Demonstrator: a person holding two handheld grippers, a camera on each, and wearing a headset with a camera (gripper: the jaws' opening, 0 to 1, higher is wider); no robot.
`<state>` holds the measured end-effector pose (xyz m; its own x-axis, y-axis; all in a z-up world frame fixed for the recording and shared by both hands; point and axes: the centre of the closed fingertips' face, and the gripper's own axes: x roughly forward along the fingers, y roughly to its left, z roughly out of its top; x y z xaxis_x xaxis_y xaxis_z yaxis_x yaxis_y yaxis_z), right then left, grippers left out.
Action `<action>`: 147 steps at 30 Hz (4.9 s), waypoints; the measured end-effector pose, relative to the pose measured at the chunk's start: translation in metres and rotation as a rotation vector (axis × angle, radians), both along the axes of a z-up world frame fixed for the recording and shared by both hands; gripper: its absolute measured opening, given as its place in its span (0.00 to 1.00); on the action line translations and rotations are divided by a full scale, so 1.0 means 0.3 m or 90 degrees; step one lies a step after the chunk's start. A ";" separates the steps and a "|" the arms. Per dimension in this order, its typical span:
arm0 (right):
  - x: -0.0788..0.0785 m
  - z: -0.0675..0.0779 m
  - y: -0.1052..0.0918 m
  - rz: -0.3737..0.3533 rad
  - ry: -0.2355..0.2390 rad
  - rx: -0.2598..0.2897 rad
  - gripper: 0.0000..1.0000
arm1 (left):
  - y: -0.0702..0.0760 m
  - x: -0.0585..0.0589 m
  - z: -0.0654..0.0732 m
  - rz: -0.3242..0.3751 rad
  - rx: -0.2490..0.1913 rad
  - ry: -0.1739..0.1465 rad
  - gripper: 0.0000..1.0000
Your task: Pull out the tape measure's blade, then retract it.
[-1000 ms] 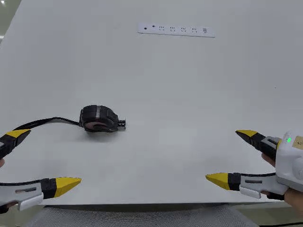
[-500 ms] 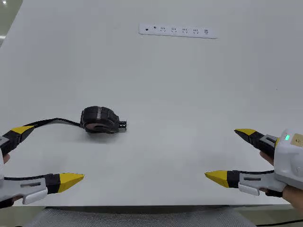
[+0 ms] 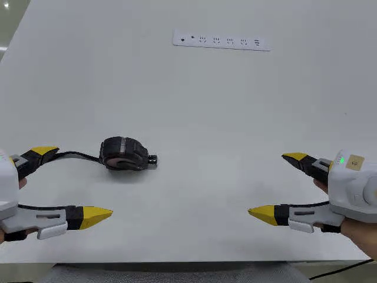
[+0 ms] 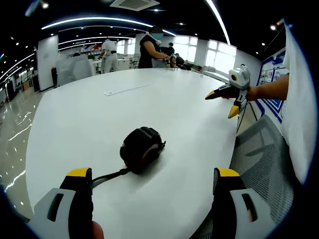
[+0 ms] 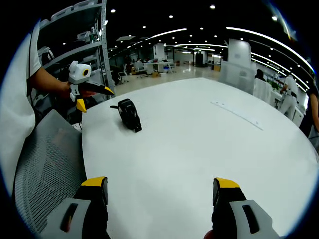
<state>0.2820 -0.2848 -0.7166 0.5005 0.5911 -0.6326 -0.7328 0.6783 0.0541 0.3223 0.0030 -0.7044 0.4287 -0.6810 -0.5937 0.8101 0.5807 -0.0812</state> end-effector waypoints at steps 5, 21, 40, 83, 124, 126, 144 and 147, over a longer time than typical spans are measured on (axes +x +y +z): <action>0.035 -0.023 0.023 0.022 0.005 -0.001 0.87 | -0.026 0.021 -0.010 -0.028 0.004 0.004 0.99; 0.122 -0.061 0.125 0.101 0.013 -0.009 0.86 | -0.066 0.084 -0.088 -0.121 0.059 -0.003 0.92; 0.161 -0.088 0.212 0.144 0.023 -0.006 0.86 | -0.076 0.162 -0.169 -0.199 0.123 0.005 0.57; 0.232 -0.168 0.424 0.239 0.006 0.005 0.71 | -0.106 0.177 -0.214 -0.283 0.147 -0.012 0.25; 0.288 -0.272 0.666 0.348 -0.042 -0.016 0.15 | -0.107 0.182 -0.214 -0.285 0.145 -0.008 0.25; 0.290 -0.273 0.667 0.350 -0.042 -0.014 0.15 | -0.107 0.181 -0.214 -0.287 0.145 -0.008 0.25; 0.282 -0.257 0.662 0.348 -0.035 -0.006 0.12 | -0.103 0.180 -0.214 -0.298 0.158 -0.012 0.24; 0.282 -0.257 0.656 0.344 -0.032 -0.003 0.11 | -0.104 0.181 -0.214 -0.298 0.154 -0.011 0.24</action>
<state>0.3667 -0.0880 -0.7938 0.1567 0.7699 -0.6187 -0.9787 0.2050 0.0073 0.3765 -0.0283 -0.7686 0.1227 -0.6462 -0.7533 0.9872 0.1571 0.0261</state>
